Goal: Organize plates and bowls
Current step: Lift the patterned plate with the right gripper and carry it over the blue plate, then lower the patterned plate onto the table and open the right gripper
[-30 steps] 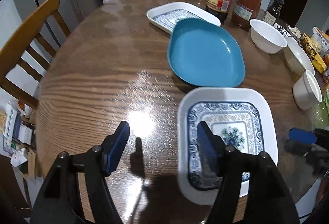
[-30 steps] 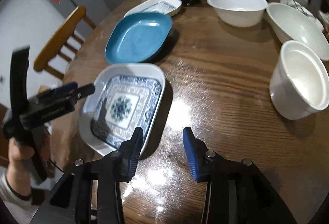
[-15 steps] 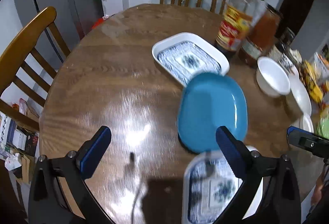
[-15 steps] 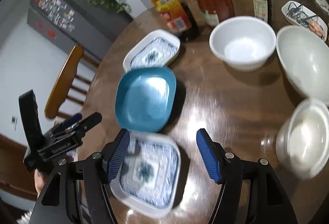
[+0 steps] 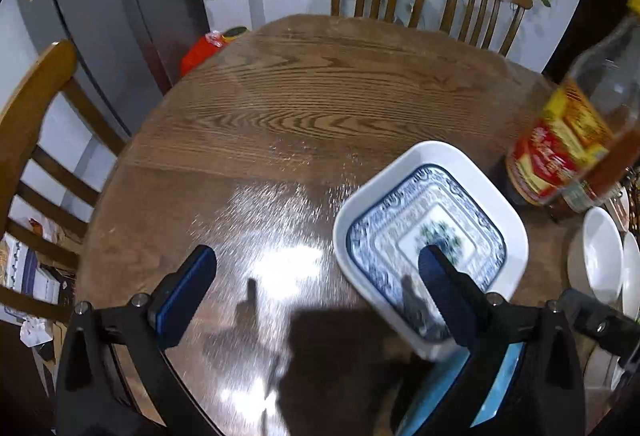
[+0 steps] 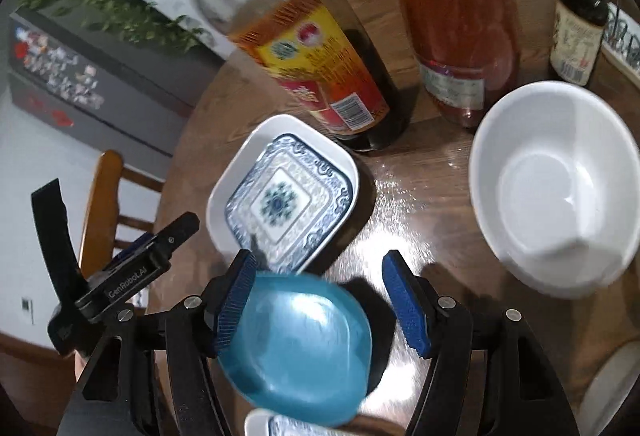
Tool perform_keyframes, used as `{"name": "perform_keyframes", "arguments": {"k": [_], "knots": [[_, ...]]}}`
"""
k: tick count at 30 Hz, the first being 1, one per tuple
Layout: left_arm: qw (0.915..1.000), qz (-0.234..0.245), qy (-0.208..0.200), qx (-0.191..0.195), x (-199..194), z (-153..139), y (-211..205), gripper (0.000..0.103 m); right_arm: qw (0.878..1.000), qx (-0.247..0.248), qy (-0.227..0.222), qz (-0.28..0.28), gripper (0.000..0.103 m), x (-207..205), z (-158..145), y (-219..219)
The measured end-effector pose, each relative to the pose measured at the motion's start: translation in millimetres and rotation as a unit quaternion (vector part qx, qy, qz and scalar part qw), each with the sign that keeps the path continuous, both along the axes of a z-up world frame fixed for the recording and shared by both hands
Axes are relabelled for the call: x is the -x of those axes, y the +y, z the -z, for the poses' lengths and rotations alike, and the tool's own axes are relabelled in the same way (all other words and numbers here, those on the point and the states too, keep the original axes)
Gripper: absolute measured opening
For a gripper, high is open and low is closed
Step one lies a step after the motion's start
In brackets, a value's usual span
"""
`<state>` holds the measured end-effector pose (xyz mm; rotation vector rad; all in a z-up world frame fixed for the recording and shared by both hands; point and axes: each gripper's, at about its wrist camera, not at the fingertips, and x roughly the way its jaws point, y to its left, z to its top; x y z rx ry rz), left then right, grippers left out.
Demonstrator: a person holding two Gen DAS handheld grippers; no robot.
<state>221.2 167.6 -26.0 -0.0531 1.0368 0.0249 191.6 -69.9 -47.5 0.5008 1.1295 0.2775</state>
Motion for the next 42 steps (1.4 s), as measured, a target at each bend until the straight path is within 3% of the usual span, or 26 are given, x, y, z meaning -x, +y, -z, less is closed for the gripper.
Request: {"name": "perform_keyframes", "arguments": {"k": [3,7,9,10,12,13,14,21,25,30,33,37,42], "knots": [[0.9999,0.003,0.013,0.000,-18.1,11.2,6.1,0.097,1.000,0.018,0.010,0.012,0.068,-11.7,12.0,4.7],[0.9994,0.013,0.028,-0.013,-34.5,27.2,11.1,0.067,0.999,0.027,0.018,0.017,0.053,-20.5,27.7,10.0],[0.9991,0.027,0.033,-0.002,-39.2,34.0,10.5,0.064,0.999,0.033,0.020,0.014,0.049,-23.2,33.5,15.3],[0.9991,0.034,0.024,0.003,-38.9,33.6,9.4,0.061,0.999,0.037,0.013,0.012,0.041,-24.0,33.5,18.0],[0.9985,0.050,0.018,0.012,-39.1,33.0,5.5,0.049,0.999,0.048,0.008,0.006,0.031,-27.4,34.9,23.3],[0.9980,0.057,0.015,0.022,-38.2,32.5,4.1,0.037,0.999,0.051,0.007,0.003,0.023,-28.8,36.2,25.3],[0.9971,0.067,0.013,0.033,-37.2,31.7,2.9,0.023,0.998,0.060,0.003,0.003,0.021,-29.3,37.0,27.2],[0.9946,0.061,0.012,0.084,-27.9,27.3,25.5,0.019,0.998,0.060,-0.018,-0.011,0.019,-34.3,33.7,33.1],[0.9958,0.033,-0.030,0.080,-16.0,3.8,43.8,0.019,0.994,0.079,-0.063,-0.039,0.019,-32.3,16.1,54.9],[0.9953,0.009,-0.079,0.056,3.7,-26.2,53.8,0.020,0.988,0.069,-0.121,-0.064,0.019,-27.4,-5.1,71.7],[0.9947,-0.004,-0.093,0.044,21.0,-40.1,56.3,0.019,0.988,0.046,-0.132,-0.070,0.019,-21.8,-15.0,71.7],[0.9932,-0.011,-0.101,0.056,45.7,-51.6,60.5,0.016,0.986,0.016,-0.143,-0.082,0.019,-7.2,-36.5,60.4],[0.9934,-0.015,-0.096,0.060,85.3,-56.5,40.0,0.016,0.984,0.029,-0.136,-0.110,0.019,16.3,-46.7,51.3]]}}
